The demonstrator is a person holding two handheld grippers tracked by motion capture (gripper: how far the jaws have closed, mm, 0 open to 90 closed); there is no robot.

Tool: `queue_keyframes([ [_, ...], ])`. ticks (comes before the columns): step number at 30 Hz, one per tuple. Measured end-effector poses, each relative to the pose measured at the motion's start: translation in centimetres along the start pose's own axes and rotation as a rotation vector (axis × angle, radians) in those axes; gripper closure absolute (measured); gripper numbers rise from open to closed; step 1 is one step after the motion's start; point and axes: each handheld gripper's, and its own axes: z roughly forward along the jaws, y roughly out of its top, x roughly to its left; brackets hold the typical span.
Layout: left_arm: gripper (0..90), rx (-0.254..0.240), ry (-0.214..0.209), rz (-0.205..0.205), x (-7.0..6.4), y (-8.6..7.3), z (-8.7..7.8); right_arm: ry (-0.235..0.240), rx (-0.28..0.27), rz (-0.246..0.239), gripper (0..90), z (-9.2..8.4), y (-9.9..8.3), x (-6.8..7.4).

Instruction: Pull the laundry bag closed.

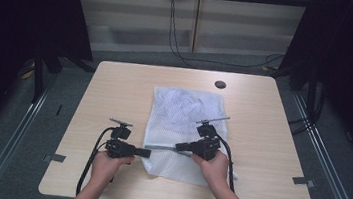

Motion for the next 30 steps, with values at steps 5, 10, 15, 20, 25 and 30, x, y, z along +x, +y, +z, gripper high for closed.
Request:
queue_keyframes([
  [5,88.7,0.0,-0.012,-0.01,-0.02,-0.03,-0.04,0.001,0.0,0.003,87.2,-0.08,-0.06,-0.05],
  [10,88.7,0.0,-0.004,-0.007,-0.04,-0.03,0.03,0.006,-0.003,0.006,87.3,-0.16,-0.12,-0.04],
  [15,88.8,0.009,0.006,0.002,0.04,-0.03,0.08,0.0,0.002,-0.004,87.3,-0.12,-0.22,-0.04],
  [20,88.8,0.004,0.012,0.002,0.33,0.02,-0.16,-0.018,0.003,-0.007,87.3,-0.26,-0.27,-0.18],
  [25,88.8,0.001,-0.002,-0.008,0.25,-0.01,-0.24,-0.01,-0.001,0.009,87.2,-0.88,-0.39,-0.67],
  [30,88.8,0.001,0.004,-0.001,0.35,0.01,-0.21,-0.013,-0.003,0.004,87.3,-0.92,-0.44,-0.69],
])
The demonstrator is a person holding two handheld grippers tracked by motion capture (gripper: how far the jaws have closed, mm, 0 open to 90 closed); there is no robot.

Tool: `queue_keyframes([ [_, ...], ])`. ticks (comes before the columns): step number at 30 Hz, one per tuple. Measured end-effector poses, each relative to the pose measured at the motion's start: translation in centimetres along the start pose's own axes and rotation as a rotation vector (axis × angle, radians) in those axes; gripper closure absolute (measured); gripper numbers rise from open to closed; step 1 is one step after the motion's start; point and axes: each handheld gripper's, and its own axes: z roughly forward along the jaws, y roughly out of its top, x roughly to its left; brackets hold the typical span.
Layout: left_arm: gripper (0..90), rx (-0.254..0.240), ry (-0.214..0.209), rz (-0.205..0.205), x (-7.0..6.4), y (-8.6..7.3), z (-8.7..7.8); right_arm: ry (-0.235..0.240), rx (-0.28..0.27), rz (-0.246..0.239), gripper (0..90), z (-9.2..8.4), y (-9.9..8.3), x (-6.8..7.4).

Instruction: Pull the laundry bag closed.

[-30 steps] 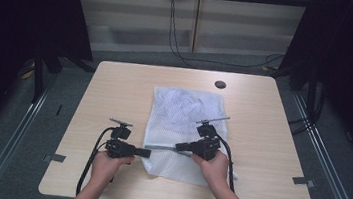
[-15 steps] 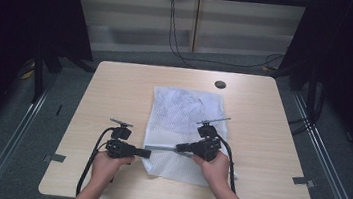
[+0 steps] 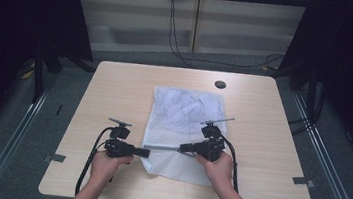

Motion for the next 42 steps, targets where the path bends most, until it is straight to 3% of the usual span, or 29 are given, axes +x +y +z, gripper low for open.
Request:
queue_keyframes([
  [6,88.7,0.001,0.005,0.0,0.0,0.0,0.0,-0.005,-0.001,-0.002,87.3,-0.1,-0.1,0.0],
  [7,88.8,-0.008,0.005,-0.016,-0.1,0.0,0.0,-0.003,-0.003,0.003,87.3,-0.3,-0.1,-0.1],
  [12,88.8,0.002,0.004,0.001,-0.1,0.0,0.1,-0.001,-0.011,0.003,87.2,-0.6,-0.2,-0.4],
  [18,88.8,-0.011,-0.008,-0.032,-0.3,-0.1,0.3,0.003,-0.01,0.011,87.3,-0.8,-0.3,-0.6],
  [19,88.8,0.006,-0.011,-0.013,-0.2,-0.1,0.2,0.002,-0.014,0.004,87.3,-0.8,-0.3,-0.6],
  [42,88.8,0.007,0.001,-0.004,-0.2,-0.1,0.1,-0.003,-0.015,0.009,87.3,-1.3,-0.5,-0.7],
])
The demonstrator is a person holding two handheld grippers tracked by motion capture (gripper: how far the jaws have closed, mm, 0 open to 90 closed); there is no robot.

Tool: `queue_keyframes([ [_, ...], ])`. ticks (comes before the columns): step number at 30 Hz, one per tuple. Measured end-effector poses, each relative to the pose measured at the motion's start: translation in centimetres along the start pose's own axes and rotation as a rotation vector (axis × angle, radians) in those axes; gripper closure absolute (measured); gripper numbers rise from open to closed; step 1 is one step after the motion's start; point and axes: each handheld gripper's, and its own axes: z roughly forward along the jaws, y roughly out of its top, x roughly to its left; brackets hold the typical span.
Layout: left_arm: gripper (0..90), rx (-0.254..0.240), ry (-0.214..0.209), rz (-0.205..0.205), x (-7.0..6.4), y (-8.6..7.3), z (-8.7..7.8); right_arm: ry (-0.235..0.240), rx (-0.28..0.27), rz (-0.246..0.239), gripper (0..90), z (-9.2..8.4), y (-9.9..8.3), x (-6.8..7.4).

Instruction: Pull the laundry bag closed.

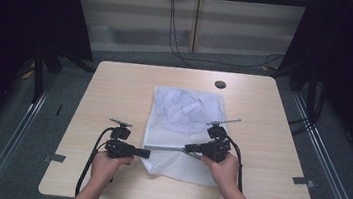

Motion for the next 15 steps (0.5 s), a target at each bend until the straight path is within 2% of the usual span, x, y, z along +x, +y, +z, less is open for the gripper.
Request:
queue_keyframes([
  [7,88.8,0.001,0.005,0.002,-0.01,0.0,0.02,-0.001,-0.003,-0.001,87.3,-0.15,-0.03,0.04],
  [8,88.8,0.0,-0.005,-0.011,-0.09,-0.03,0.07,-0.002,-0.003,-0.002,87.3,-0.17,-0.04,0.04],
  [10,88.8,0.001,-0.006,-0.011,-0.09,-0.03,0.09,-0.002,-0.003,-0.001,87.3,-0.18,-0.03,0.04],
  [15,88.8,0.01,0.002,0.007,0.02,0.0,0.07,-0.002,0.001,-0.007,87.3,-0.23,-0.09,0.02],
])
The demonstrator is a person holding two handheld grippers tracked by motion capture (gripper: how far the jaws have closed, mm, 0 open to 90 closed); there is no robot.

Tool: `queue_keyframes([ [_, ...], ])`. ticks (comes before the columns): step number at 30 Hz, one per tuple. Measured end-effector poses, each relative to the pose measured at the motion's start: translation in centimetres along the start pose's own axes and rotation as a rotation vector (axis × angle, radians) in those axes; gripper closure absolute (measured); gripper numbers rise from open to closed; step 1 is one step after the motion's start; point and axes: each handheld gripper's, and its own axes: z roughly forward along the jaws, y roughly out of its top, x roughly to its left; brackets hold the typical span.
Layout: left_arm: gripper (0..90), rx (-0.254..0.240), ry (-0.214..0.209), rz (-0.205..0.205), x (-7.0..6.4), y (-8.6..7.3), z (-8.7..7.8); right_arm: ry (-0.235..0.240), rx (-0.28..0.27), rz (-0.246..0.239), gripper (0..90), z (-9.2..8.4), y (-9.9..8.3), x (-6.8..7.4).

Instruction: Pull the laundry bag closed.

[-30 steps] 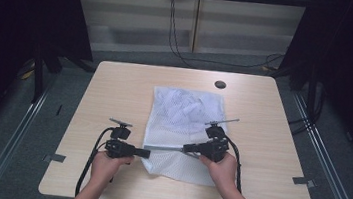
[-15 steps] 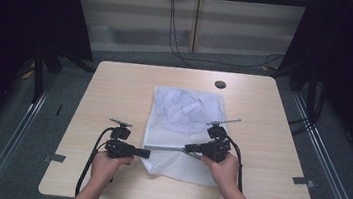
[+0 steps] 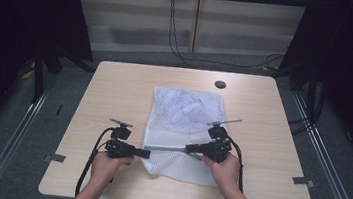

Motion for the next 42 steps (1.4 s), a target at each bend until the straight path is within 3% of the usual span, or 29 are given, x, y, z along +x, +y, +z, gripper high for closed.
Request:
queue_keyframes([
  [15,88.8,-0.008,0.008,-0.018,0.0,0.0,-0.1,-0.017,0.001,0.001,87.3,-0.2,-0.2,0.0],
  [17,88.9,-0.009,0.02,-0.006,0.3,0.0,-0.4,-0.027,-0.004,0.001,87.3,-0.5,-0.3,-0.3],
  [18,88.9,-0.018,0.006,-0.027,0.2,-0.1,-0.4,-0.029,-0.007,0.004,87.3,-0.6,-0.3,-0.5],
  [19,88.8,-0.017,0.014,-0.012,0.4,-0.1,-0.6,-0.03,-0.012,0.01,87.3,-0.8,-0.3,-0.7],
  [21,88.8,-0.02,-0.004,-0.023,0.1,-0.1,-0.6,-0.034,-0.016,0.018,87.3,-1.2,-0.4,-1.0],
  [22,88.8,-0.027,0.008,-0.028,-0.1,0.0,-0.5,-0.032,-0.017,0.017,87.3,-1.3,-0.4,-1.0],
  [23,88.8,-0.016,0.011,-0.003,0.0,0.0,-0.6,-0.034,-0.016,0.015,87.3,-1.3,-0.5,-1.0],
  [25,88.9,-0.026,0.01,-0.027,-0.1,0.0,-0.5,-0.035,-0.019,0.014,87.3,-1.4,-0.5,-1.0],
  [32,88.8,-0.034,0.005,-0.041,-0.1,-0.1,-0.4,-0.031,-0.018,0.016,87.3,-1.4,-0.5,-1.0],
  [36,88.8,-0.032,0.006,-0.035,-0.1,-0.1,-0.4,-0.027,-0.02,0.015,87.3,-1.4,-0.6,-1.0],
  [38,88.8,-0.016,0.016,-0.008,0.1,0.0,-0.5,-0.027,-0.019,0.016,87.3,-1.4,-0.6,-1.0],
  [42,88.8,-0.017,0.014,-0.013,0.2,-0.1,-0.5,-0.024,-0.02,0.017,87.3,-1.4,-0.6,-1.1],
])
